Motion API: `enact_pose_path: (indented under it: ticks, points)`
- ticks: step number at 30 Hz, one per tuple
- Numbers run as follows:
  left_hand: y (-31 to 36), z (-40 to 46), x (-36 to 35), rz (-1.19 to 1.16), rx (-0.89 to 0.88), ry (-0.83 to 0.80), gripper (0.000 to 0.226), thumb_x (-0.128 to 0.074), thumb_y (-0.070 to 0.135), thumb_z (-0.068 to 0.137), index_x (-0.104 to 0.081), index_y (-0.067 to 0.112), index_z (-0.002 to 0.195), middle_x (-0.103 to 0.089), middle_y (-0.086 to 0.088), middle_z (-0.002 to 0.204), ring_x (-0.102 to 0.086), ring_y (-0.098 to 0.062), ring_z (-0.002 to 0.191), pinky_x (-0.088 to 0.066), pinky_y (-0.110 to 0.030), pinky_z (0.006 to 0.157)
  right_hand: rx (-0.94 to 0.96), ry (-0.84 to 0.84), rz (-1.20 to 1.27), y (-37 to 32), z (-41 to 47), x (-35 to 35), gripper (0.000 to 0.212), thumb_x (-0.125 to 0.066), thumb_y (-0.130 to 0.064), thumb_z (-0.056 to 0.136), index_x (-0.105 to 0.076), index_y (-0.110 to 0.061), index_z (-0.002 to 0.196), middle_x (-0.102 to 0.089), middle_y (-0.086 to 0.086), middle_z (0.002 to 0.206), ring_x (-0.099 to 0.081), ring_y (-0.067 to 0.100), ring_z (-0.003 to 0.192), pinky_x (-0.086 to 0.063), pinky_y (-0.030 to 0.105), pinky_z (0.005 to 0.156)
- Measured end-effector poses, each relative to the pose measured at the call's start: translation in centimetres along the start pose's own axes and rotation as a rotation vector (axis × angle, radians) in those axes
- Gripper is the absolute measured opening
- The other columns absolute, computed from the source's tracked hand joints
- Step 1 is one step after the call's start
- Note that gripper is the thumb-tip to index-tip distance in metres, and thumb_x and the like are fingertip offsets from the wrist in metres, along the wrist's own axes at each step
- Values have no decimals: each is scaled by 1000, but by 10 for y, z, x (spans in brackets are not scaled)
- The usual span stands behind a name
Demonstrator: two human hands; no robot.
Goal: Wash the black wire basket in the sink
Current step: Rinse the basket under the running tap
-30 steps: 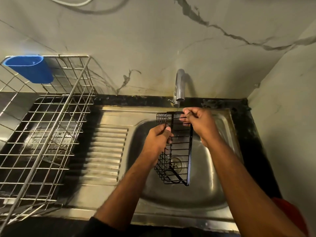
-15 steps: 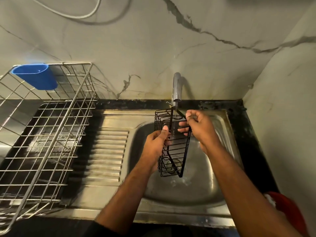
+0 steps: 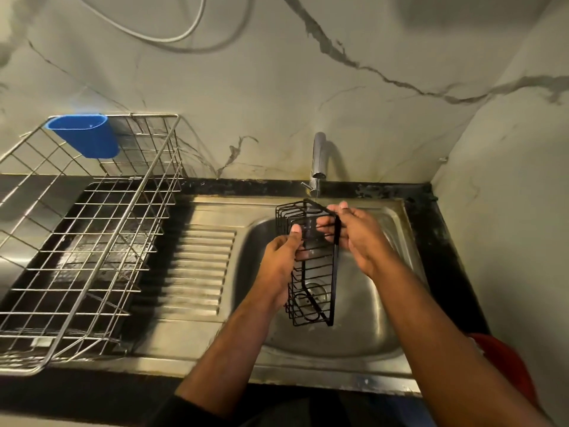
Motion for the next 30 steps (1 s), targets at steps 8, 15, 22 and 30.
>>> enact_pose_path:
  ticks: [8,15,22,30]
  points:
    - [0,-8,7,-176,39,35,41,-49,50,103,-63,17,123,-71,-4,112,-65,-23,113,-46,-51,96,57,-10,-177,15,1,-13,30,-44,-36,105,-66,-28,124,-65,-5,130,-57,13,123,-43,36,106]
    - [0,-3,8,-259,23,23,40,-45,45,105,-62,16,127,-67,-15,133,-60,-31,127,-44,-53,102,101,-6,-223,17,5,-16,29,-45,-33,105,-66,-26,123,-66,-7,125,-58,10,117,-45,31,100]
    - [-1,7,-9,-176,14,-56,38,-44,49,105,-64,19,117,-71,-5,115,-63,-20,113,-44,-45,92,74,7,-206,13,31,-13,28,-41,-37,106,-67,-28,106,-73,-3,108,-65,18,109,-48,35,93]
    - [-2,29,-10,-12,38,-108,42,-46,56,101,-63,26,124,-65,1,133,-56,-15,130,-39,-51,113,-3,-31,7,11,62,-22,40,-37,-41,106,-65,-20,87,-62,2,82,-55,17,85,-33,41,102]
Point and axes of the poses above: each hand's wrist, its own z-axis towards the middle knuckle, its own x-axis out of the back of the hand, y = z × x, the point moved 5 cm from there along z, towards the middle knuckle
